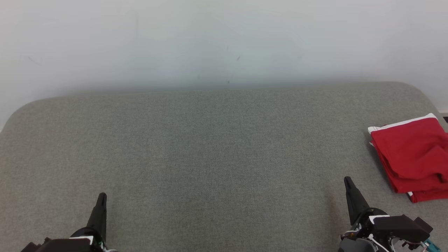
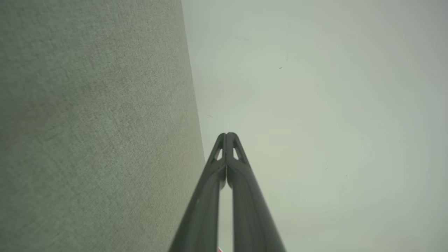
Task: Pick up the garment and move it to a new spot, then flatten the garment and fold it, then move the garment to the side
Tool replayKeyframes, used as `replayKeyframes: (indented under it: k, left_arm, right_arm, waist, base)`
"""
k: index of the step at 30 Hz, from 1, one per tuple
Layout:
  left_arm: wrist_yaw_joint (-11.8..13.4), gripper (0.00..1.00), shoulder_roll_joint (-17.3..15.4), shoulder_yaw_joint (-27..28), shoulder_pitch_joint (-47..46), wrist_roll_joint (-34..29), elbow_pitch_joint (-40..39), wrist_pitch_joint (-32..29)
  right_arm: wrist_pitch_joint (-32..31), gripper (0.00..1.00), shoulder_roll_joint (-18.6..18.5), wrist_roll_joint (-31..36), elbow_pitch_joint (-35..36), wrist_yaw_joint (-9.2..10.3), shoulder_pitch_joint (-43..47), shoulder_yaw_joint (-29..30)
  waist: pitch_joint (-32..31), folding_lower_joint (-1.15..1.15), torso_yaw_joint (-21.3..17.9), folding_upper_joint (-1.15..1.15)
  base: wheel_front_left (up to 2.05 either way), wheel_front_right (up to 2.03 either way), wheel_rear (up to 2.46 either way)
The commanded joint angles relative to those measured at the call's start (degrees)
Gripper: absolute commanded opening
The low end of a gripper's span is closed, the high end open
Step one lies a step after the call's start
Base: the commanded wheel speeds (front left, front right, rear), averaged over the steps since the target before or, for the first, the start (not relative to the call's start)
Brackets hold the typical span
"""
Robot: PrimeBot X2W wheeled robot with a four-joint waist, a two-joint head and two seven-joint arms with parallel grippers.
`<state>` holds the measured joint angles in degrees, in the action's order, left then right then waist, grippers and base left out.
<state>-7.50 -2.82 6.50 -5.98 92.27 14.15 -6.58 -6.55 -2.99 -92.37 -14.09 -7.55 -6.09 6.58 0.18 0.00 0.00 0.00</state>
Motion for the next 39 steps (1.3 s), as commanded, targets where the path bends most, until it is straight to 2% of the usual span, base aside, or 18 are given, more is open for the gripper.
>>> replayKeyframes:
  k: [1,39]
  left_arm:
    - [-0.1,0.0,-0.1,0.2,-0.6,0.3,-0.2,-0.1]
    - [-0.1,0.0,-0.1,0.1,-0.5,0.3,-0.2,-0.1]
  right_arm:
    - [-0.1,0.0,0.2,-0.1,0.1,0.12,-0.3,0.0]
    - [-0.1,0.0,0.2,-0.1,0.1,0.12,-0.3,0.0]
  waist:
    - [0.0,0.0,0.0,0.0]
    - [0.0,0.0,0.0,0.0]
  base:
    - [0.0,0.0,0.0]
    - [0.0,0.0,0.0]
